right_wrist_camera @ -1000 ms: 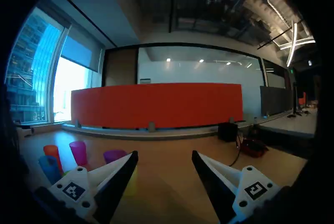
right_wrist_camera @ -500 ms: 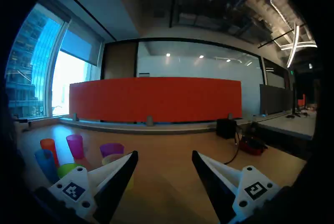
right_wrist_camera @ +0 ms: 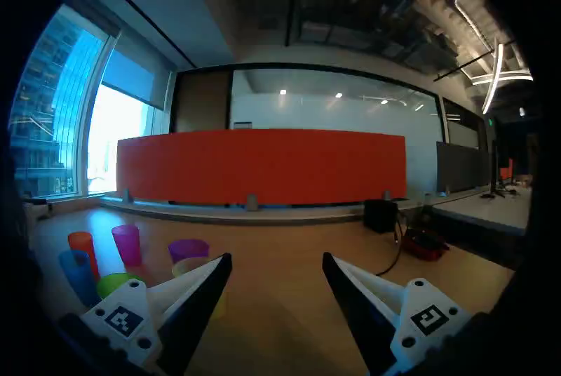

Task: Pour water

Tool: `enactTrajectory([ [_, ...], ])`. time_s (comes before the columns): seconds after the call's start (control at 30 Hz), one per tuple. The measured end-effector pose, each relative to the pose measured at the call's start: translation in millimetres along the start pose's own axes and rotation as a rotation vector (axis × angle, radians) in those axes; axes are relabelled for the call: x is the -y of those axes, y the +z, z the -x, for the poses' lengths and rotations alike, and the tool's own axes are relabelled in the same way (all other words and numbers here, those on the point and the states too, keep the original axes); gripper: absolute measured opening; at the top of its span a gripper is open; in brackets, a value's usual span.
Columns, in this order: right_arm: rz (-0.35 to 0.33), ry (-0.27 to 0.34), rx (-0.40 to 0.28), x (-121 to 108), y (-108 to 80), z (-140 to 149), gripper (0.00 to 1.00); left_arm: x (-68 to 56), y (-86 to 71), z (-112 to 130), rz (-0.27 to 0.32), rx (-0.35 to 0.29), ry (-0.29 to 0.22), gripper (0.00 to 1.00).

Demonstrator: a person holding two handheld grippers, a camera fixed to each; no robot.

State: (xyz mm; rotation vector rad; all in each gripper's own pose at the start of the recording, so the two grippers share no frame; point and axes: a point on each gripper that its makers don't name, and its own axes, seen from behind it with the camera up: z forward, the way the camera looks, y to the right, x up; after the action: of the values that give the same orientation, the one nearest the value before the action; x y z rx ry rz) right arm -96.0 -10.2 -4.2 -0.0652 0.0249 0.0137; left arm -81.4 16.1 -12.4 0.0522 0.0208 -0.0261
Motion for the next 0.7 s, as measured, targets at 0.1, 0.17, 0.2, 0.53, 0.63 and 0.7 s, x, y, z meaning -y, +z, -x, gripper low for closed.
enactTrajectory([
  [0.1, 0.000, 0.000, 0.000, 0.3, 0.6, 1.2, 1.00, -0.2, 0.1, -0.1, 0.000, 0.000, 0.000, 0.96],
  [0.17, -0.001, 0.000, 0.001, 0.4, 1.0, 1.7, 1.00, -0.2, 0.2, -0.1, 0.000, 0.000, 0.000, 0.96],
  [0.2, -0.001, 0.000, 0.002, 0.3, 1.1, 2.0, 1.00, -0.2, 0.2, -0.1, 0.000, 0.000, 0.000, 0.96],
  [0.53, -0.001, 0.000, 0.002, -0.2, 1.1, 1.9, 1.00, -0.9, 0.8, -0.3, 0.000, 0.000, 0.000, 0.97],
  [0.63, -0.001, 0.000, 0.002, -0.2, 1.1, 1.7, 1.00, -1.0, 0.6, -0.4, 0.000, 0.000, 0.000, 0.96],
  [0.7, -0.001, 0.000, 0.002, -0.1, 1.1, 1.8, 1.00, -0.9, 0.2, -0.3, 0.000, 0.000, 0.000, 0.97],
])
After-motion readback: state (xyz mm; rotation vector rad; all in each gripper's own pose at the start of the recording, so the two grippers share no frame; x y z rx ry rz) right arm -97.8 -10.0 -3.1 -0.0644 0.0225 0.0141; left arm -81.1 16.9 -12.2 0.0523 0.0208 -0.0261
